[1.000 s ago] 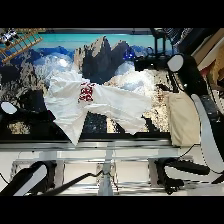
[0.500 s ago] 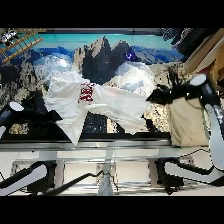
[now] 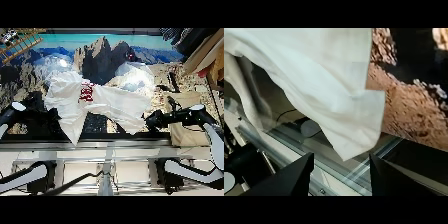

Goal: Fold the clothes and pants, and hang the long-sleeved shirts on hangers.

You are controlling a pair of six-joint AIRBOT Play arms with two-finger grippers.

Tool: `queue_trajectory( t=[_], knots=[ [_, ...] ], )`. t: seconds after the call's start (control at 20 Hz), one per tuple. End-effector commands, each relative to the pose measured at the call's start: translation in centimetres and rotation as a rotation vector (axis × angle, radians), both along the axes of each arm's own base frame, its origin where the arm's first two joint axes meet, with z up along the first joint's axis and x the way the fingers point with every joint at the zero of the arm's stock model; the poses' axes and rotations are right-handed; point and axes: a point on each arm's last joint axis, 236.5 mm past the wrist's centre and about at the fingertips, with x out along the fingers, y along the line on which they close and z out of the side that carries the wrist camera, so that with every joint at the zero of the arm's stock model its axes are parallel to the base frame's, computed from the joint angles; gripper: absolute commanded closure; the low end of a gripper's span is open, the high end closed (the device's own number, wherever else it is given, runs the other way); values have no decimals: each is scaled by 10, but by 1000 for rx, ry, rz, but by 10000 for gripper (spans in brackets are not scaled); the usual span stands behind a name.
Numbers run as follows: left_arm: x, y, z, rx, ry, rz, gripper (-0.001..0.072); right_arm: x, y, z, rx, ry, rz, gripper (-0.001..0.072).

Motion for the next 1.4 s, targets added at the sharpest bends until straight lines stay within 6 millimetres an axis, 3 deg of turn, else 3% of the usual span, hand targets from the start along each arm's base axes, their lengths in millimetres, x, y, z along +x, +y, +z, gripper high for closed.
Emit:
queue_trajectory(
  t=[0.0,0.2,0.4,0.45,0.55,0.65,0.75,0.85,0.95,1.05,1.1,1.2,1.25,1.3,1.35],
  knots=[
    [-5,-3,7,-9,-3,-35,580,-18,7,-5,47,26,6,289],
    [1,-2,18,3,-45,-35,581,-12,4,-24,-27,5,-21,289],
    [1,-2,20,3,-49,-37,581,13,6,-40,-129,-83,-47,315],
    [1,-2,20,2,-48,-37,581,15,11,-39,-128,-103,-30,414],
    [1,-2,21,1,-48,-38,585,12,27,-28,-71,-130,16,698],
    [5,-3,29,-10,-70,-26,675,7,37,-8,-6,-152,70,699],
    [24,0,60,-66,-131,16,703,17,38,25,0,-244,104,700],
    [59,11,125,-172,-262,79,704,40,32,81,-43,-399,109,700],
    [96,30,223,-313,-473,160,705,72,16,170,-181,-663,107,700],
    [122,54,358,-489,-801,233,705,96,-13,281,-438,-970,62,699],
    [120,66,440,-611,-1004,260,704,99,-31,343,-588,-1123,11,699],
    [81,93,585,-862,-1388,279,705,74,-71,466,-912,-1373,-144,700],
    [44,109,649,-996,-1580,276,705,49,-86,520,-1051,-1473,-219,700],
    [5,122,697,-1111,-1731,258,705,23,-90,560,-1140,-1556,-265,700],
    [-29,129,727,-1188,-1833,226,705,-3,-87,595,-1190,-1642,-303,700]
  ],
)
